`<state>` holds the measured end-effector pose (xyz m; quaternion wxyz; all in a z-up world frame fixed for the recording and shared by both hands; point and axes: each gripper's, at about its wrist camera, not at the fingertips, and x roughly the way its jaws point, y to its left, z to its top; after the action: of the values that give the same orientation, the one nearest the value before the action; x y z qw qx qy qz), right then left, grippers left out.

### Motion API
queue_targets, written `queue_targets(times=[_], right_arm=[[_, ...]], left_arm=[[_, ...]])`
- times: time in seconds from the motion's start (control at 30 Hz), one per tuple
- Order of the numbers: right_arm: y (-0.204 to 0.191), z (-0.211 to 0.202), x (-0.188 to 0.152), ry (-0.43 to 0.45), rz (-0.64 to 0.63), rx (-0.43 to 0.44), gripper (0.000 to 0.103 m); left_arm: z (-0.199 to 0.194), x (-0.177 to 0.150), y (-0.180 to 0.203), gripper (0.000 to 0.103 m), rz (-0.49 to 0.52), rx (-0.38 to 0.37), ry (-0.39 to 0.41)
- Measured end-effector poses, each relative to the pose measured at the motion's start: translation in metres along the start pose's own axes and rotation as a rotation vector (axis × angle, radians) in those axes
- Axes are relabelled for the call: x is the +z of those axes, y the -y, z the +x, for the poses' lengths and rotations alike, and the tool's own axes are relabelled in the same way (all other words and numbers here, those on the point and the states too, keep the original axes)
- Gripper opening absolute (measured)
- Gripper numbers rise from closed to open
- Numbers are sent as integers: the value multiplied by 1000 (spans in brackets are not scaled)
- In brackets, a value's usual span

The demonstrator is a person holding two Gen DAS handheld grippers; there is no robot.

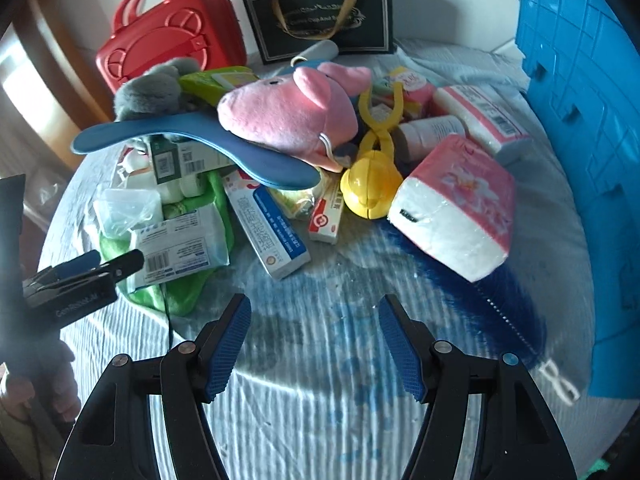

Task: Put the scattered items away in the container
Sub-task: 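Grasp a white wet-wipe pack with left tool while right tool grasps a toothpaste-style box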

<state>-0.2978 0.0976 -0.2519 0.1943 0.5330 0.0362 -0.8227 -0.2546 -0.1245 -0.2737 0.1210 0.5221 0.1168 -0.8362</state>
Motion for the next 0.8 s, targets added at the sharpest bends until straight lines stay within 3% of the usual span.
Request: queue_targets(times=[0.13,0.23,0.37,0.5,0.63,0.7,0.8], right_arm=[[-3,16,6,1,6,-23,67],[-7,31,11,4,-24,-22,67],[-13,59,21,-5,-72,-3,67],[-20,82,30,-12,-112,25,67],[-28,100,33,-25,-161,27,67],[-34,101,32,-12,-194,-6,53],[-38,98,27,-26,-202,-15,48]], left_arm=[[28,3,10,82,24,-31,-29],[33,3,19,85,45,-52,6],[35,0,34,80,81,-48,26],[31,-1,31,67,65,-66,45],[31,-2,30,66,49,-73,51],[30,-3,31,66,49,-74,56],[26,-6,34,61,78,-61,71]])
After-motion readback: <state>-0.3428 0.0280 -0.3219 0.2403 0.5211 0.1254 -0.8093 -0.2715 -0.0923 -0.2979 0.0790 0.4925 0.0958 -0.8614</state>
